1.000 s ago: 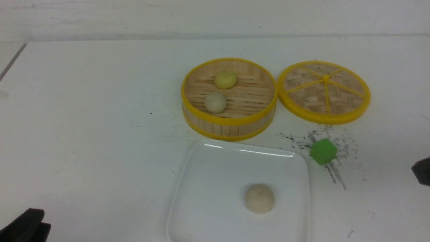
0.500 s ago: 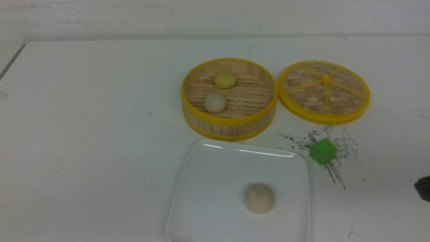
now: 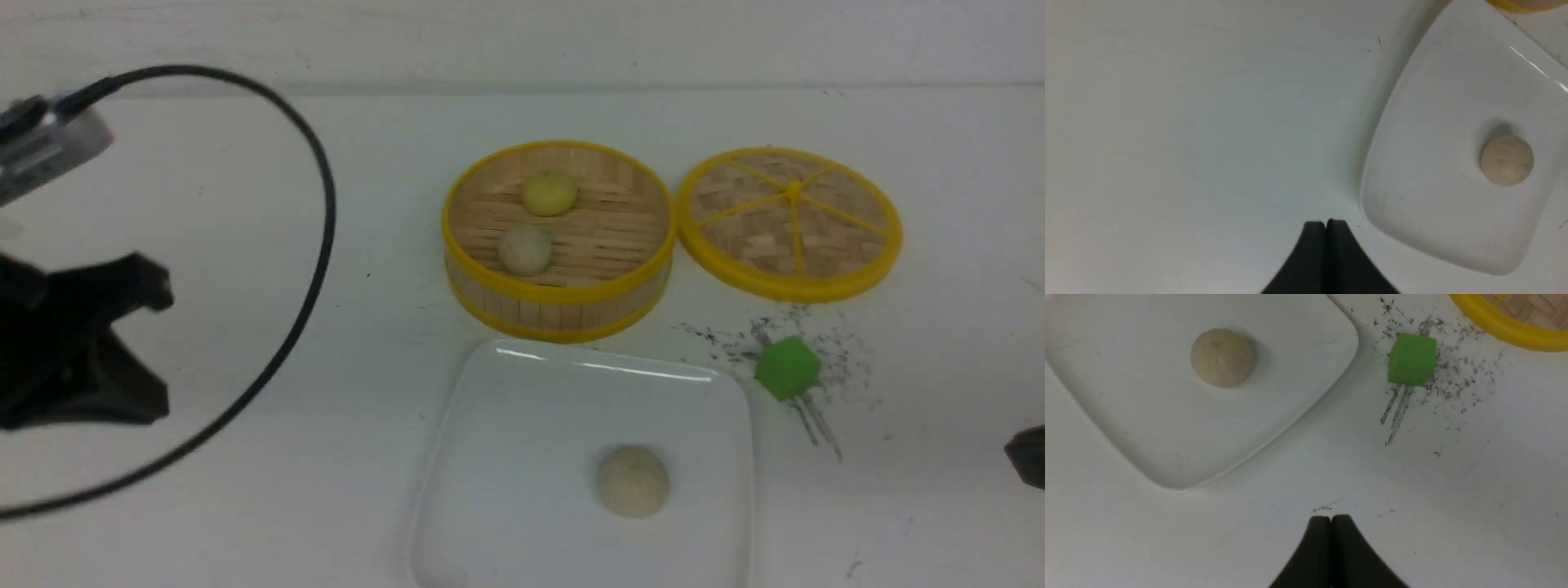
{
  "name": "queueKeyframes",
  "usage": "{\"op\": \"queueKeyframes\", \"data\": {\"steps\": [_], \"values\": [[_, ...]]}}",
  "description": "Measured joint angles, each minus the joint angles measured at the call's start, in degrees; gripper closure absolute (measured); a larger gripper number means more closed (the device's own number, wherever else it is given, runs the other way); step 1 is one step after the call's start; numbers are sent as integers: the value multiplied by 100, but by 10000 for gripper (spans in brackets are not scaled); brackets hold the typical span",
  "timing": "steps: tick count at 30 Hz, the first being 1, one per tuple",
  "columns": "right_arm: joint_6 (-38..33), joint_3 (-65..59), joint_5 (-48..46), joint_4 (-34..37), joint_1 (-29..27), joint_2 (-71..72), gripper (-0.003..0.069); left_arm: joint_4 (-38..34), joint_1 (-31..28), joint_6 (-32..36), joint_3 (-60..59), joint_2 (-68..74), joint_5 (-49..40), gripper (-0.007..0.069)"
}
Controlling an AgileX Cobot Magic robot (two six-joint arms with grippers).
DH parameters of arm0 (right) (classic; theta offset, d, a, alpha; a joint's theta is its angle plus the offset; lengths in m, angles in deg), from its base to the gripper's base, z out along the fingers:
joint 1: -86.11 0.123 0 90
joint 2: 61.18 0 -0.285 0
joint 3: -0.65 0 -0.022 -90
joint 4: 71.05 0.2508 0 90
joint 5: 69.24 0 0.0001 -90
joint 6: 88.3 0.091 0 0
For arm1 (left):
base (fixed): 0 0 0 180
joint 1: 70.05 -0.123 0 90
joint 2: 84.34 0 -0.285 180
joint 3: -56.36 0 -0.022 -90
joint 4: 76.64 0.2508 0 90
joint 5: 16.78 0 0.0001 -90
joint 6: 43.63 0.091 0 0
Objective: Put the steamed buns into the plate on the white tablecloth.
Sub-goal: 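Reach into the bamboo steamer and grasp a bun with the left gripper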
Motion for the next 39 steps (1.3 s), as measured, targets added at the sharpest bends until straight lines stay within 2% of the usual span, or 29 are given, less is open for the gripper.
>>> {"op": "queueKeyframes", "data": {"steps": [4,6,11,12,14,16,17,18,19,23,26,36,39], "values": [[0,0,0,0,0,0,654,96,666,75,1128,1002,-82,622],[0,0,0,-11,0,0,650,364,1276,-53,2168,1875,-154,610],[0,0,0,-129,0,0,645,828,1967,-467,3849,3263,-174,553],[0,0,0,-168,0,0,643,1020,2230,-548,4595,3897,-174,511],[0,0,0,-186,0,0,640,1113,2431,-596,5298,4514,-168,452],[0,0,0,-187,0,0,639,1139,2510,-602,5587,4837,-168,431],[0,0,0,-193,0,0,637,1161,2655,-618,6162,5313,-168,362],[0,0,0,-193,0,0,636,1161,2667,-624,6217,5421,-168,355],[0,0,0,-193,0,0,633,1161,2740,-636,6646,5806,-168,299],[-1,0,0,-193,0,0,629,1275,2756,-672,7208,6453,-173,229],[-1,0,0,-193,0,0,624,1465,2749,-708,7383,6735,-173,213],[-1,0,0,-193,0,0,612,2230,2749,-736,7432,7131,-173,222],[-1,0,0,-193,0,0,608,2288,2749,-790,7462,7206,-167,271]]}}
